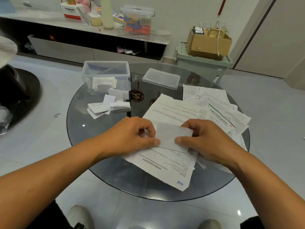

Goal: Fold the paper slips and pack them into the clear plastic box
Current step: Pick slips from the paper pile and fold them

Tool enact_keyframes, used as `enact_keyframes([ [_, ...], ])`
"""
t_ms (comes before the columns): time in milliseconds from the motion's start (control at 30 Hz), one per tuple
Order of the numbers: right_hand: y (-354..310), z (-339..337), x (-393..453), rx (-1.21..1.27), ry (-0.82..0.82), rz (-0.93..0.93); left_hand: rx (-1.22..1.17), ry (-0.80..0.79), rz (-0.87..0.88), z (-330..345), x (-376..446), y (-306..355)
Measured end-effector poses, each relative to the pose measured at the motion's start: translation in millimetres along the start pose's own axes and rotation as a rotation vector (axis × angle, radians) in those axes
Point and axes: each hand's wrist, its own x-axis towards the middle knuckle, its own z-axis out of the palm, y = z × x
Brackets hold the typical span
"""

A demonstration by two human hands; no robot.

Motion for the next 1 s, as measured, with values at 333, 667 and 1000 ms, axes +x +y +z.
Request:
enact_keyframes([
  [333, -3.1, 28.8, 8.3, -0.239, 0.033, -0.045, 0.099, 0.102, 0.106, 11.0, 4.3, -2.1],
  [667, 6.1, -9.3, -3.6, -0.315, -0.215, -0.041, 0.605, -0.013, 0.447, 1.4, 3.7, -1.7],
  [1000, 11.3, 15.2, 3.2, -0.333, 0.154, -0.194, 0.327, 0.115, 0.221, 13.7, 10.3, 6.2],
])
